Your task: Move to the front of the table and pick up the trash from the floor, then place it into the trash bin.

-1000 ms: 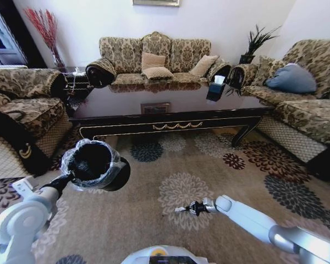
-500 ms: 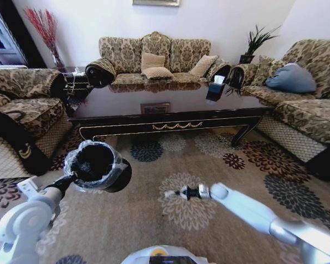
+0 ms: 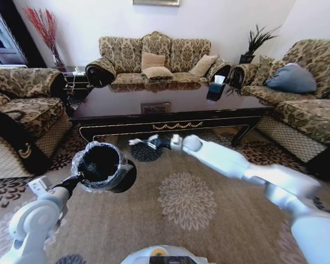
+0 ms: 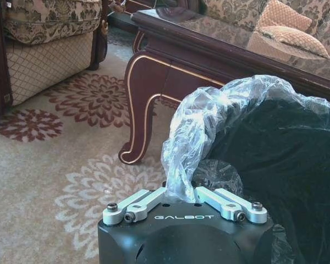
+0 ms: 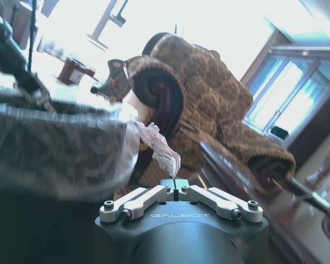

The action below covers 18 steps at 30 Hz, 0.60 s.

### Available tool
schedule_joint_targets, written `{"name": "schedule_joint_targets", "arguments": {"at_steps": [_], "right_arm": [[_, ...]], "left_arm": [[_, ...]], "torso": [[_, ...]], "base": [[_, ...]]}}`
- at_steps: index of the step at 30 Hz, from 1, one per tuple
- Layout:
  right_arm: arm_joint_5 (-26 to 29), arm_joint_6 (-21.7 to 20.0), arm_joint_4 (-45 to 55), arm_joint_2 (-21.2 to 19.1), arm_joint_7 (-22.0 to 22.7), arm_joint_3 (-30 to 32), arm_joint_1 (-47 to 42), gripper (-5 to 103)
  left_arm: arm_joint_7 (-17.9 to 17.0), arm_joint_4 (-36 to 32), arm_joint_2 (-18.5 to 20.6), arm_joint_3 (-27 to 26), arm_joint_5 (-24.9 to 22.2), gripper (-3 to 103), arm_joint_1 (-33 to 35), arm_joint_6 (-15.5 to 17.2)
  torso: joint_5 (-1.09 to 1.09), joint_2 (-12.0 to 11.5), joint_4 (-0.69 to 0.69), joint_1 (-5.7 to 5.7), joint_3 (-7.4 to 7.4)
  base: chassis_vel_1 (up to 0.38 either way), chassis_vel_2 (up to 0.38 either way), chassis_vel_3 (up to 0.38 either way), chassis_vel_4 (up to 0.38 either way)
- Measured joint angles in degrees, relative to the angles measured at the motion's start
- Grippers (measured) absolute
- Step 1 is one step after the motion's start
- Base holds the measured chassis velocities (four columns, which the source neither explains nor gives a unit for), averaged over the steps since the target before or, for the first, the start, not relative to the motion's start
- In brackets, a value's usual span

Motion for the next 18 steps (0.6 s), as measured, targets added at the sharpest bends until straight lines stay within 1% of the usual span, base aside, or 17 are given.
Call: {"name": "schedule_joint_targets", "arguments": {"at_steps": [3, 9, 18], "right_arm": [[0.67, -0.17, 2.17, 1.59, 0.94, -0.56, 1.82, 0], [1.16, -0.57, 5.44, 2.62, 3.04, -2.93, 3.26, 0], [1.62, -0.60, 7.79, 3.61, 5.53, -6.37, 3.89, 0]], "left_arm": [[0.04, 0.26, 0.23, -0.13, -0.16, 2, -0.20, 0.00], [0.05, 0.26, 0.37, -0.21, -0.31, 2, -0.42, 0.00], [0.05, -0.14, 0.27, -0.60, -0.53, 2, -0.32, 0.00]], "torso": [[0.01, 0.00, -0.02, 0.01, 0.00], [0.01, 0.02, -0.01, 0.00, -0.01], [0.02, 0.02, -0.01, 0.00, -0.01]], "base": [[0.000, 0.000, 0.000, 0.000], [0.000, 0.000, 0.000, 0.000], [0.000, 0.000, 0.000, 0.000]]}}
